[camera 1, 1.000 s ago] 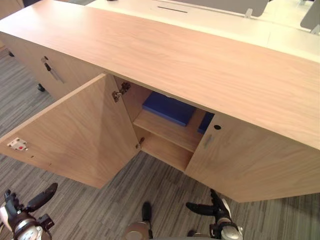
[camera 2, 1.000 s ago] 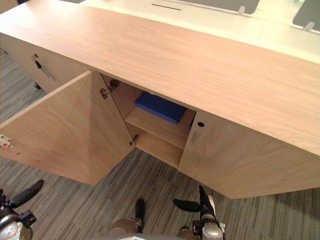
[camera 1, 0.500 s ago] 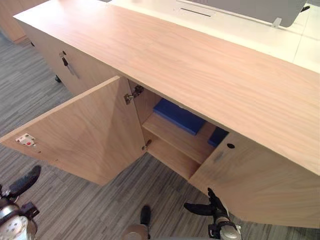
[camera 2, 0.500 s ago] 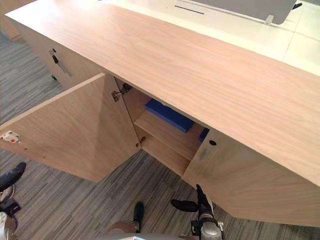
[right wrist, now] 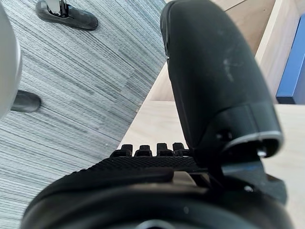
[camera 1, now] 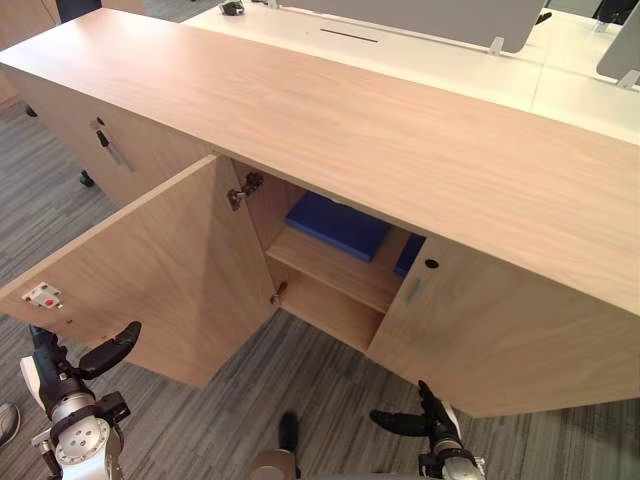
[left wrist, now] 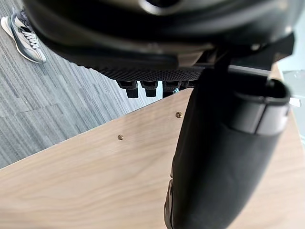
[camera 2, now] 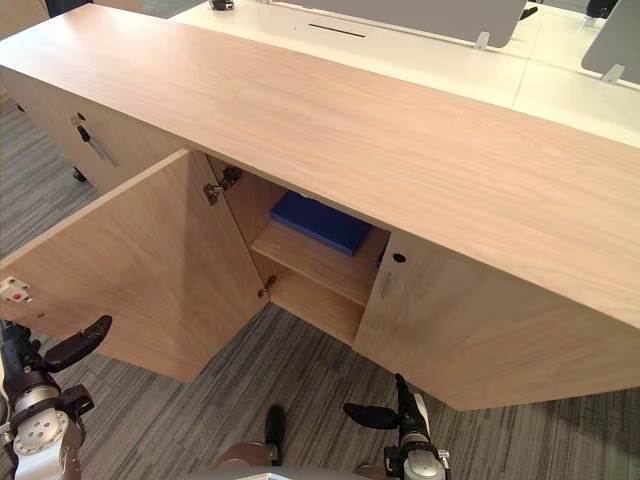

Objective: Walk over to the cabinet, pick up the folder, carry it to the office cabinet, place the folder inside the office cabinet, then close the office cabinet door

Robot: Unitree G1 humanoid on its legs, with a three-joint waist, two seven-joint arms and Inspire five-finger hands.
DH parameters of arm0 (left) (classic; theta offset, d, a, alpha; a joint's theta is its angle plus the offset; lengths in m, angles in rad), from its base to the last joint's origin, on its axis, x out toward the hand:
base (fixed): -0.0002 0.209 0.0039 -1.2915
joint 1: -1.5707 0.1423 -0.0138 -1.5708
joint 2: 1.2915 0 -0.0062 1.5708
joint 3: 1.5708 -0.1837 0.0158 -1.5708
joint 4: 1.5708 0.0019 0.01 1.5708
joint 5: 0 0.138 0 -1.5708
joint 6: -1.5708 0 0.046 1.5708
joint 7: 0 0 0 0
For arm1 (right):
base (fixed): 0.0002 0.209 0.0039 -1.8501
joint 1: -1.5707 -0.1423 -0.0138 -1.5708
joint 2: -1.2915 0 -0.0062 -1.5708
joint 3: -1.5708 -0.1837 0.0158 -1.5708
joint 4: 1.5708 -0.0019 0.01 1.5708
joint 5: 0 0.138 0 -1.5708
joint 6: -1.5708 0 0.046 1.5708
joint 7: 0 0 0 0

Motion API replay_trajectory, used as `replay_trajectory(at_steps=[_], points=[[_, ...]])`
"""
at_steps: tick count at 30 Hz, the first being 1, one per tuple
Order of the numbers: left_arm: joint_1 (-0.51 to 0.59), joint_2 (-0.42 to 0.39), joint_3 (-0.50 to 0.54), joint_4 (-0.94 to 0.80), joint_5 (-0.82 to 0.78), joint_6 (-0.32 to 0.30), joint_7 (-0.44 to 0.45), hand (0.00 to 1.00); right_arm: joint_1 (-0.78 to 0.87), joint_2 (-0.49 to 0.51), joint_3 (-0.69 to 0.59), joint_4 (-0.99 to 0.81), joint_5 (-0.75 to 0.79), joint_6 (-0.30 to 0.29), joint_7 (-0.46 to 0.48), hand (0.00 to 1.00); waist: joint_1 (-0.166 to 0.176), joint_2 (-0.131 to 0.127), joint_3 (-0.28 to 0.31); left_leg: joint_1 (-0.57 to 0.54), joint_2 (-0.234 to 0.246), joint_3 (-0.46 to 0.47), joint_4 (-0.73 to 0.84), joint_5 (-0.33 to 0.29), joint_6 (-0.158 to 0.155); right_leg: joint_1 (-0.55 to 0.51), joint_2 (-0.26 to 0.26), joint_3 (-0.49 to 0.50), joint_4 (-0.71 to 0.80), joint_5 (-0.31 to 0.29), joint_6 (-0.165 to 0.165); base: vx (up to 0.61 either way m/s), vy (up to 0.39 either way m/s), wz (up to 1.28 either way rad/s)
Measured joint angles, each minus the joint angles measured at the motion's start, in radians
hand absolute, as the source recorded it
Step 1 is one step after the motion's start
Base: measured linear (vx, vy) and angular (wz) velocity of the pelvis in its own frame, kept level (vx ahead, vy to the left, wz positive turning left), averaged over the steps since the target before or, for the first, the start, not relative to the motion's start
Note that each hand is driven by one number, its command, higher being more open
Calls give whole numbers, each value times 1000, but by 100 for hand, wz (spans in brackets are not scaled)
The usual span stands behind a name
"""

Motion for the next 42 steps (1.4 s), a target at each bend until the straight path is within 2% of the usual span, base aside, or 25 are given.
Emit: replay_trajectory(at_steps=[5, 8, 11, 15, 19, 23, 24, 25, 26, 27, 28, 29, 30, 31, 32, 33, 35, 36, 38, 39, 41, 42], points=[[43, -60, -36, -38, 8, -7, 0, 100, 8, 6, -17, 0, 0, 4, 2, 100, 1, 2, -2, -21, 2, 4, 0, 0, 0, -24, 6, 23, 2, 0, 0, -39, 5, 0], [108, -74, -47, -128, 36, 41, 3, 100, 8, 21, -33, 1, 3, 4, 10, 100, 3, 0, -4, -21, -6, 11, 0, 5, 6, -24, -2, 27, 2, 2, 1, 49, 16, -2], [232, -69, -116, -196, 56, 16, -5, 100, 10, 22, -44, 6, 10, 4, 13, 100, 12, 2, -7, -21, -23, 23, 1, 8, 15, -26, -14, 30, 4, 12, 15, 82, 14, 1], [272, -80, -160, -197, 52, -14, -5, 100, -4, 22, -43, 7, 10, 2, 31, 100, 18, 4, -8, -20, -26, 27, 5, 12, 21, -27, -17, 45, 11, 14, 17, 45, 5, 0], [294, -113, -192, -192, 26, -15, -5, 100, -6, 11, -45, 7, 10, 2, 30, 100, 15, 21, -10, -21, -16, 57, 1, 14, 21, -58, -13, 83, 31, 14, 23, -69, 14, -22], [319, -147, -244, -179, -2, -15, -5, 100, -8, -7, -59, 8, 11, 3, 27, 100, 4, 49, -7, -32, -3, 94, 0, 16, 13, -106, -7, 133, 55, 12, 45, -133, 50, -30], [327, -154, -280, -162, -3, -15, -5, 100, -10, -11, -58, 9, 12, 4, 25, 100, -20, 53, -4, -51, -7, 118, 7, 4, 9, -128, -24, 142, 55, 11, 42, -120, 105, -5], [327, -156, -299, -146, -3, -14, -5, 100, -11, -14, -59, 11, 12, 3, 24, 100, -33, 52, -4, -59, -14, 136, 17, 6, 24, -139, -37, 142, 55, 11, 43, -70, 130, -8], [326, -165, -349, -96, -3, 1, -5, 100, -18, -23, -62, 23, 14, 3, 14, 100, -55, 51, -3, -60, -26, 159, 101, -29, 63, -160, -66, 163, 56, 17, 42, 62, 90, -31], [327, -170, -389, -65, -3, 19, -5, 100, -22, -28, -62, 22, 23, 4, 11, 100, -61, 60, -2, -28, -27, 160, 72, -62, 37, -179, -63, 199, 56, 27, 45, 85, 84, -43], [325, -173, -418, -47, -3, 33, -5, 100, -29, -30, -61, 23, 23, 5, 10, 100, -71, 62, -1, -11, -40, 174, 23, -46, 34, -187, -64, 217, 56, 33, 45, -7, 150, -35], [310, -154, -512, 0, -1, 56, -6, 100, -43, -28, -59, 23, 26, 6, 8, 100, -102, 68, -1, -11, -59, 185, 0, -38, 30, -198, -70, 245, 56, 40, 35, -63, 122, -12], [307, -148, -535, 8, -1, 60, -6, 100, -43, -27, -58, 22, 27, 6, 8, 100, -105, 67, -1, -11, -61, 188, 0, -39, 31, -199, -71, 249, 56, 40, 31, -105, 156, -9], [302, -129, -616, 18, 7, 76, -18, 100, -45, -23, -49, 21, 28, 6, 8, 100, -123, 46, 1, -11, -78, 201, 0, -76, 17, -205, -88, 261, 56, 36, 11, -36, 148, -15], [285, -117, -685, 17, 18, 79, -49, 100, -46, -7, -30, 29, 30, -5, 7, 100, -140, 17, 3, -43, -85, 219, 151, -103, 92, -224, -134, 271, 57, 32, 16, -18, 172, -38], [278, -119, -719, 17, 33, 80, -62, 100, -51, -13, -26, 21, 34, -3, 9, 100, -138, 40, -4, -33, -69, 218, 163, -177, 70, -231, -116, 280, 59, 34, 13, 45, 163, -66], [167, -102, -824, 18, 84, 87, -131, 100, -67, -8, -11, 20, 44, 5, 8, 100, -167, 29, -1, 15, -88, 277, 68, -175, 56, -246, -114, 300, 52, 56, -8, -14, 157, -72], [128, -98, -850, 18, 99, 86, -143, 100, -67, -4, -11, 20, 44, 5, 8, 100, -172, 26, -2, 21, -93, 278, 52, -173, 53, -250, -109, 299, 47, 62, -7, -94, 152, -38], [-32, -107, -912, 10, 140, 73, -182, 100, -71, 6, -10, 21, 45, 6, 8, 100, -201, 15, -10, 35, -106, 289, 8, -161, 35, -252, -106, 303, 26, 75, -4, -56, 68, -18], [-67, -110, -916, 8, 148, 65, -183, 100, -74, 7, -7, 21, 45, 6, 8, 100, -211, 14, -11, 37, -105, 294, 3, -159, 33, -251, -106, 303, 18, 76, -3, -7, 20, -25], [-196, -126, -907, 3, 168, 51, -177, 100, -77, 6, 6, 20, 48, 6, 7, 100, -224, 12, -13, 48, -100, 311, 4, -150, 20, -243, -106, 303, -14, 118, 14, 29, -7, -43], [-224, -123, -901, 3, 175, 49, -173, 100, -77, 6, 7, 20, 49, 6, 7, 100, -226, 13, -13, 52, -99, 311, 4, -145, 19, -239, -106, 303, -21, 133, 14, 63, -37, -42]])
